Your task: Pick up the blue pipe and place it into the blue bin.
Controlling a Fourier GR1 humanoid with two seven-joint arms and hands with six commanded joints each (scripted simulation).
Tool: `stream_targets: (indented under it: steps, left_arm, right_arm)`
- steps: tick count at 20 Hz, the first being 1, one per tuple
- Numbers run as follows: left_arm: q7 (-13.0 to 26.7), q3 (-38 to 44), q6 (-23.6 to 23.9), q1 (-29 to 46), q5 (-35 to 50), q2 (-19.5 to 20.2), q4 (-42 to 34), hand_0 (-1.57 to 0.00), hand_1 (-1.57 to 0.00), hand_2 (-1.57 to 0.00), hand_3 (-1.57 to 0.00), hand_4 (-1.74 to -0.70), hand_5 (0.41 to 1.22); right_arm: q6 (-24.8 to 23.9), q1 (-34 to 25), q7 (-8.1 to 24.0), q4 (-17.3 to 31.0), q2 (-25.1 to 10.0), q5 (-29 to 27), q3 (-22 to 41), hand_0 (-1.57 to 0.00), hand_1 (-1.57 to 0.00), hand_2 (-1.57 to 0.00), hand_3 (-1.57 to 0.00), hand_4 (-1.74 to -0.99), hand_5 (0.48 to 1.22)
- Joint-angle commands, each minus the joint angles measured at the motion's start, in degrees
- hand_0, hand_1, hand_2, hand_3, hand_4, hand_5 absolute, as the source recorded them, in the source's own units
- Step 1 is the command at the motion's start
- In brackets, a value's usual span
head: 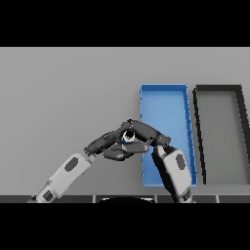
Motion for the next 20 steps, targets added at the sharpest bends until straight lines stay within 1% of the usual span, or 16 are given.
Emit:
stream_targets:
  steps: [1,3,4,5,6,7,8,10,11,12,13,15,16,17,18,20]
  left_arm:
    - [2.0,0.2,0.1,0.5,0.7,0.2,0.0,-0.03,-0.03,-0.03,-0.01,-0.85,0.623]
    - [5.2,0.1,1.0,1.3,1.3,0.1,-1.5,-0.02,-0.02,-0.02,-0.01,-0.87,0.612]
    - [5.5,0.4,0.8,1.1,1.5,0.4,-0.9,-0.02,-0.01,-0.01,-0.01,-0.88,0.605]
    - [4.6,0.0,0.9,1.2,0.6,0.4,-0.6,-0.01,-0.01,-0.01,0.0,-0.88,0.593]
    - [5.0,0.1,1.2,0.9,0.5,0.1,-0.4,-0.01,-0.01,-0.01,0.0,-0.88,0.572]
    - [4.7,0.2,0.8,1.3,1.0,0.6,-1.2,-0.01,-0.01,-0.01,0.0,-0.88,0.555]
    - [4.8,-0.1,0.7,1.5,0.6,0.8,-0.8,-0.01,0.0,-0.01,0.0,-0.87,0.543]
    - [5.1,-0.7,1.1,2.0,0.3,0.2,-1.4,0.0,0.0,0.0,0.0,-0.87,0.529]
    - [4.8,-0.6,1.1,2.0,0.1,0.4,-1.0,0.0,0.0,0.0,0.0,-0.87,0.523]
    - [5.5,-0.2,1.2,1.9,0.3,0.6,-0.8,0.0,0.0,0.0,0.0,-0.86,0.515]
    - [5.8,0.1,1.0,1.4,0.9,0.6,-1.2,0.0,0.0,0.0,0.0,-0.87,0.509]
    - [5.4,-0.6,1.2,2.3,0.4,0.5,-1.9,0.0,0.0,0.0,0.0,-0.86,0.498]
    - [6.1,-0.6,1.3,2.0,0.4,0.5,-1.9,0.0,0.0,0.0,0.0,-0.86,0.493]
    - [5.7,-0.2,0.9,1.8,0.7,0.9,-1.9,0.0,0.0,0.0,0.0,-0.87,0.486]
    - [5.0,-0.1,0.8,1.7,0.7,0.9,-1.7,0.0,0.0,0.0,0.0,-0.87,0.485]
    - [5.1,-0.3,0.7,2.3,0.8,1.1,-2.0,0.0,0.0,0.0,0.0,-0.86,0.483]
  right_arm:
    - [-0.2,-0.5,0.1,0.5,0.1,-0.4,-0.8,-1.57,-1.57,-1.57,-1.57,-1.488,1.22]
    - [-0.6,-0.8,0.8,0.6,0.9,-1.0,-1.5,-1.57,-1.57,-1.57,-1.57,-1.491,1.22]
    - [-0.8,-0.7,3.0,-0.4,1.1,-4.4,-2.0,-1.57,-1.57,-1.57,-1.57,-1.492,1.22]
    - [-1.6,-1.5,4.7,0.1,1.8,-7.4,-2.7,-1.57,-1.57,-1.57,-1.57,-1.492,1.221]
    - [-2.8,-2.3,7.4,0.3,2.2,-12.3,-4.0,-1.57,-1.57,-1.57,-1.57,-1.492,1.221]
    - [-3.4,-2.6,9.0,-0.6,2.2,-15.8,-4.4,-1.57,-1.57,-1.57,-1.57,-1.492,1.221]
    - [-6.0,-4.3,11.8,-0.7,2.3,-19.4,-5.3,-1.57,-1.57,-1.57,-1.57,-1.493,1.221]
    - [-8.8,-7.0,14.9,-0.8,1.3,-24.3,-7.3,-1.57,-1.57,-1.57,-1.57,-1.494,1.221]
    - [-10.1,-8.7,15.2,-1.0,1.0,-24.8,-7.9,-1.57,-1.57,-1.57,-1.57,-1.493,1.221]
    - [-11.8,-10.0,15.3,-1.5,-1.2,-26.3,-8.0,-1.57,-1.57,-1.57,-1.57,-1.492,1.221]
    - [-14.7,-12.8,15.3,-0.8,-4.0,-28.6,-8.7,-1.57,-1.57,-1.57,-1.57,-1.492,1.221]
    - [-16.2,-17.3,14.5,-1.3,-6.2,-29.6,-11.0,-1.57,-1.57,-1.57,-1.57,-1.494,1.221]
    - [-15.7,-20.1,13.3,-0.2,-7.4,-29.0,-12.1,-1.57,-1.57,-1.57,-1.57,-1.494,1.221]
    - [-15.2,-22.7,12.0,1.5,-8.9,-29.4,-13.9,-1.57,-1.57,-1.57,-1.57,-1.495,1.221]
    - [-15.8,-25.4,11.3,4.2,-10.6,-29.8,-16.4,-1.57,-1.57,-1.57,-1.57,-1.496,1.221]
    - [-18.2,-28.2,9.8,7.9,-12.3,-28.2,-19.4,-1.57,-1.57,-1.57,-1.57,-1.496,1.221]
